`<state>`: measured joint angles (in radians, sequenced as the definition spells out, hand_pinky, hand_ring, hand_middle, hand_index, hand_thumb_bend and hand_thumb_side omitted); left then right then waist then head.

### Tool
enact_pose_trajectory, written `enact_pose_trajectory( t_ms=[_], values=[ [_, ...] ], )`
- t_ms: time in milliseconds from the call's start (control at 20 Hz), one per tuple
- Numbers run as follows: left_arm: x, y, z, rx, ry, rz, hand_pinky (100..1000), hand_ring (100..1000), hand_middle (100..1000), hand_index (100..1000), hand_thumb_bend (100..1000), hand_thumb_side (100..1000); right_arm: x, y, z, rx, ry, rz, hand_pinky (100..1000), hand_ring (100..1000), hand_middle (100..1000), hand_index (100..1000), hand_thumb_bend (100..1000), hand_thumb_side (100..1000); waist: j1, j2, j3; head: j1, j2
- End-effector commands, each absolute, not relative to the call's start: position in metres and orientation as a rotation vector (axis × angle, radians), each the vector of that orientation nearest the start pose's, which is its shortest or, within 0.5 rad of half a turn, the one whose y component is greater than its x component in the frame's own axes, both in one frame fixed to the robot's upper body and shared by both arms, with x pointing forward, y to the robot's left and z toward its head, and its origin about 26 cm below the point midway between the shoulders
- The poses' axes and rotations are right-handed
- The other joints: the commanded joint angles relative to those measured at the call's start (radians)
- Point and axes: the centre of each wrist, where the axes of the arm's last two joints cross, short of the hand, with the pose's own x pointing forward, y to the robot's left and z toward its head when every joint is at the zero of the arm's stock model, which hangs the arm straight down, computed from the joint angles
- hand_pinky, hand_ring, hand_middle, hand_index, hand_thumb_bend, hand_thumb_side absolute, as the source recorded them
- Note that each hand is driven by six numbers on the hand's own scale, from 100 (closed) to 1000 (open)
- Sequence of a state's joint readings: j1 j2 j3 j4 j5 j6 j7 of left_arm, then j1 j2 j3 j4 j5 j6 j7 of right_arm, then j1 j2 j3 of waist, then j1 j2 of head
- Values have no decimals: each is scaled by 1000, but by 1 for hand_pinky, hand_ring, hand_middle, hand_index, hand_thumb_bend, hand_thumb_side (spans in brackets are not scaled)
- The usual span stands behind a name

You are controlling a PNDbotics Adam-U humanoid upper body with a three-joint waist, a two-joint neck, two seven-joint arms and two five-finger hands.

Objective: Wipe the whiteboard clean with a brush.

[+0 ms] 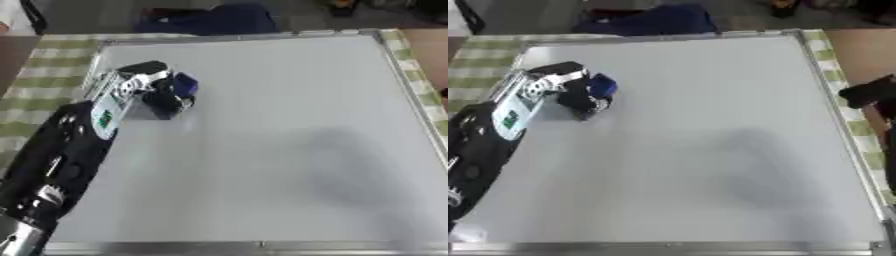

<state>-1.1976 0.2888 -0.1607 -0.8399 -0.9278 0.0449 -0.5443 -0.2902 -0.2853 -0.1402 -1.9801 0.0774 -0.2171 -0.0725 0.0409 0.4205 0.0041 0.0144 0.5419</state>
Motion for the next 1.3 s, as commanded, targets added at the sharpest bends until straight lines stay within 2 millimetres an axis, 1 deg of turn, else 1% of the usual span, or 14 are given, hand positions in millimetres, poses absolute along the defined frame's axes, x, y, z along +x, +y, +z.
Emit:
enact_pose_trajectory(
  t_ms=[50,600,1300],
  values=[
    [502,184,266,851,-1327,-1429,393,564,342,256,179,548,298,-289,207,-357,-2518,230,721,622,476,489,100,969,-6,-11,-3,-2,-12],
    [508,211,260,958,-1274,-1312,393,566,341,266,165,534,297,-290,207,-355,-2515,228,722,623,474,489,100,969,-10,-10,3,-7,-12],
    [511,246,258,983,-1194,-1160,396,568,337,271,150,528,297,-291,205,-362,-2506,226,722,623,473,489,100,968,-10,-15,9,-6,-11]
  ],
)
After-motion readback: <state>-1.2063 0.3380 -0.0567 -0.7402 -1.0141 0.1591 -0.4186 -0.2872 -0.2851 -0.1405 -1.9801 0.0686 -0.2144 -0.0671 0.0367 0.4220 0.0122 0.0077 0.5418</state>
